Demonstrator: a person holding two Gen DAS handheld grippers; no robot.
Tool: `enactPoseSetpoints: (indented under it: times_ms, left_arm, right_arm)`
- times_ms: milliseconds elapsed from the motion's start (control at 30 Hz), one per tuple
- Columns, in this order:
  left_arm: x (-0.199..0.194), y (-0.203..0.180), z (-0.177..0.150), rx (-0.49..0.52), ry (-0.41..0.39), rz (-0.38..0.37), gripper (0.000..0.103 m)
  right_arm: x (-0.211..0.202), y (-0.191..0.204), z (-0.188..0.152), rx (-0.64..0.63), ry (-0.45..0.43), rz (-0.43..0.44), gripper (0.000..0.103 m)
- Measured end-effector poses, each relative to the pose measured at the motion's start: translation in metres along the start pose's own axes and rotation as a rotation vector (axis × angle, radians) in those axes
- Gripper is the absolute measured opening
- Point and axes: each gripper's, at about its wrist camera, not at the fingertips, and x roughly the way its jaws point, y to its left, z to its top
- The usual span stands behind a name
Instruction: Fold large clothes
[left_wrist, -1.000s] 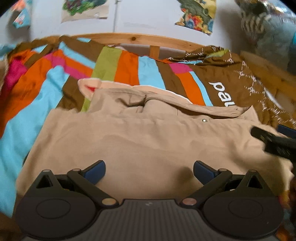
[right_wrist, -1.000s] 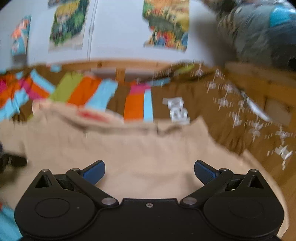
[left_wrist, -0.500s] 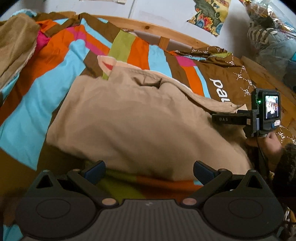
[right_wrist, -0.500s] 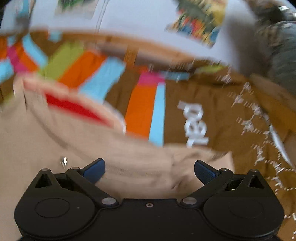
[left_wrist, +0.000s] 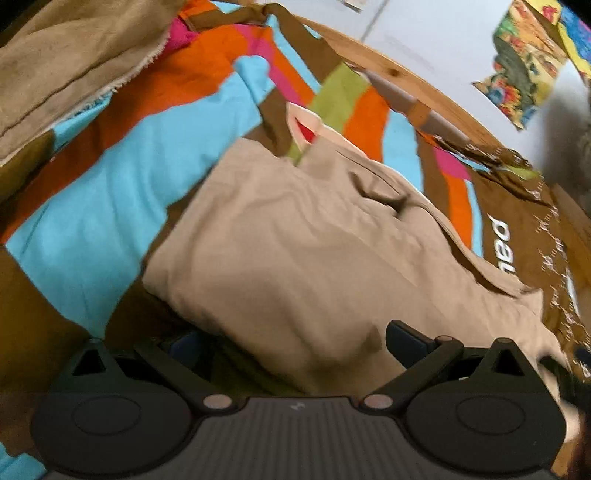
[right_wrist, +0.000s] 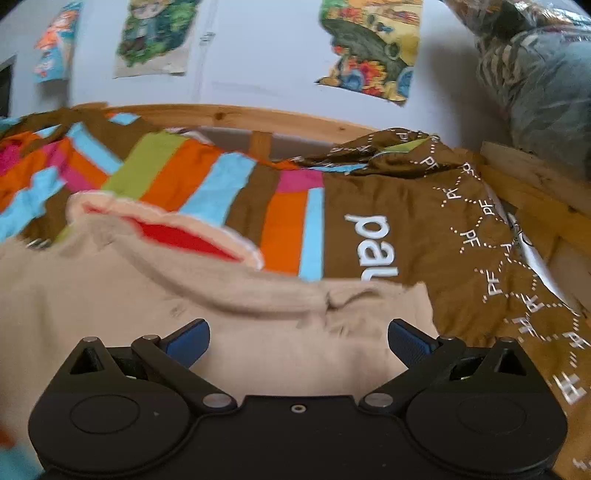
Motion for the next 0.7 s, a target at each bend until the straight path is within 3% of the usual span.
enactPoseSetpoints:
  times_ms: [100,167,333,400,533,700]
  left_arm:
    - [0.003,-0.007,-0.001,0.019,-0.015,0.050,0.101]
    - [0.001,-0.012,-0.004,0.037,-0.024,0.074,0.094]
    - [-0.010,-0.012,-0.005,0.036,-0.061,0.035,0.085]
    - [-0.009,-0.004,-0.002,0.003,-0.053,0.013,0.082]
    - [-0.001,0.012,0.008,-0.113,-0.036,0.007,0.079]
    - [-0.001,0.014,0.013,-0.150,-0.046,0.039,0.059]
  right_arm:
    - [-0.037,0.019,-0.019,-0.071,0.020,0.016,0.102]
    - [-0.052,0.032,-0.032,-0.109,0.018,-0.031,0.102]
    - [-0.033,0.050,-0.068,-0.234,0.032,-0.098,0.102]
    - [-0.030,0.049,-0.079,-0.227,-0.011,-0.097,0.102]
    - [-0.025,0.043,-0.079,-0.169,-0.006,-0.073,0.102]
    - [-0.021,0.033,-0.079,-0.087,0.011,-0.037,0.102]
